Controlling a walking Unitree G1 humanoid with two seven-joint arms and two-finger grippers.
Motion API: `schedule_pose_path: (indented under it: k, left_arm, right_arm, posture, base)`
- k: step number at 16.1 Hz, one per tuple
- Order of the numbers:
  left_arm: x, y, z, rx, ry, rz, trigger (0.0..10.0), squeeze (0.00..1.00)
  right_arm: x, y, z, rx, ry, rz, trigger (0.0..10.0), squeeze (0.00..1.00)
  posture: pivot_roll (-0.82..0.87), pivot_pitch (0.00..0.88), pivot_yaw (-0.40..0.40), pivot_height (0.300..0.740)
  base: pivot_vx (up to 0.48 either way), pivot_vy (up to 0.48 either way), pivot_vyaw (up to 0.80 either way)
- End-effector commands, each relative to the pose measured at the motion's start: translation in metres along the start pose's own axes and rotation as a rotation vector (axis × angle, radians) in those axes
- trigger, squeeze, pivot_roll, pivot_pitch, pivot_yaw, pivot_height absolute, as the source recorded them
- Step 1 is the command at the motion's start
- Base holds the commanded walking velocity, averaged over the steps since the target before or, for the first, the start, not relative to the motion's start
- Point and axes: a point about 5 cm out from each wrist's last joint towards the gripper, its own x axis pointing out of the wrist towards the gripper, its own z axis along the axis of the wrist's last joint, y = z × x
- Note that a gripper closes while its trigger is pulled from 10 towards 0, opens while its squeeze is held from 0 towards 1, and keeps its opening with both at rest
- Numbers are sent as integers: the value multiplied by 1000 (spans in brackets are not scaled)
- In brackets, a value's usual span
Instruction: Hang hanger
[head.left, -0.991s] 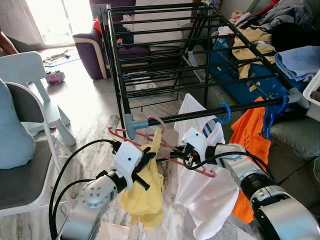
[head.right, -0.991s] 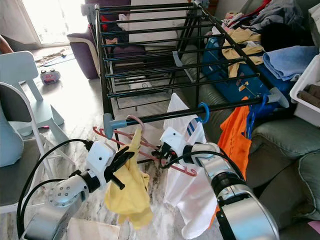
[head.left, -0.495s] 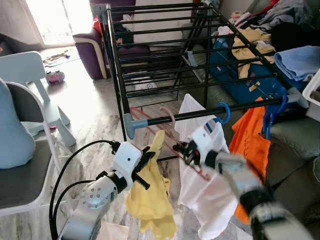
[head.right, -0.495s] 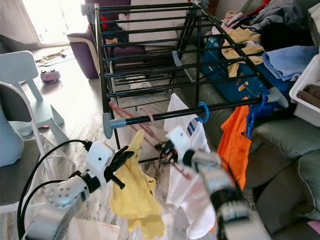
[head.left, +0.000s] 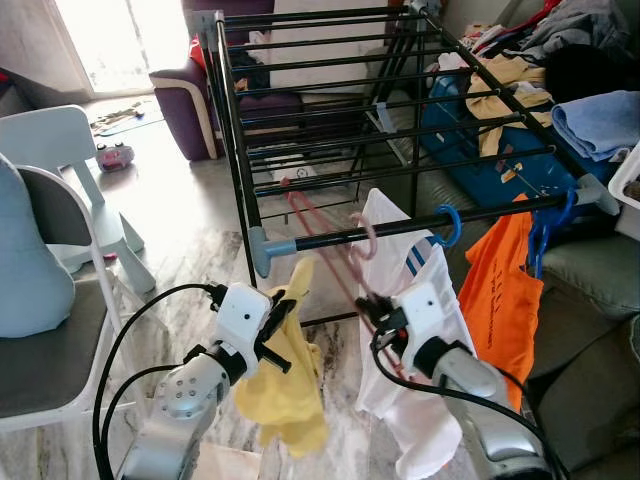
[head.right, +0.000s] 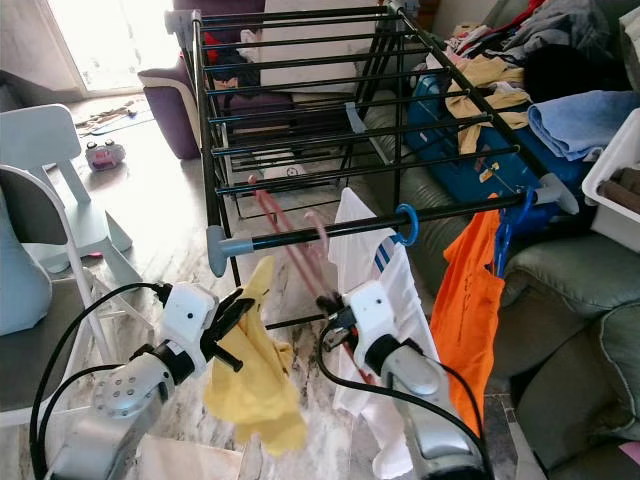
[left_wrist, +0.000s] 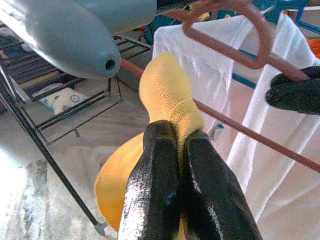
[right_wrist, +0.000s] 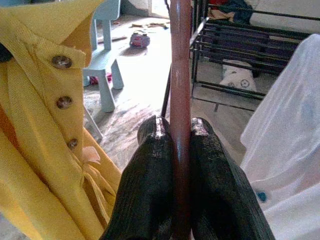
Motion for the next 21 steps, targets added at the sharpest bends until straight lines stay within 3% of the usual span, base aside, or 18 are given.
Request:
schedule_pose_path:
  k: [1, 9, 21]
  left_arm:
    - [2, 4, 9, 22, -43, 24, 10000, 0]
    - [2, 6, 9, 10, -59, 71, 10000, 0]
    - [10, 5, 10, 15, -69, 55, 10000, 0]
  right_arm:
    - [-4, -3, 4, 4, 9, -20, 10000, 0]
    - [-7, 2, 6, 12, 54, 6, 10000, 0]
    - [-2, -2, 14, -1, 20, -11, 10000, 0]
  posture:
    - [-118, 0, 12, 740]
    - [-113, 0, 1, 740]
    - [-114, 0, 1, 740]
  base:
    - [0, 0, 0]
    - [0, 0, 0]
    - [-249, 0, 0]
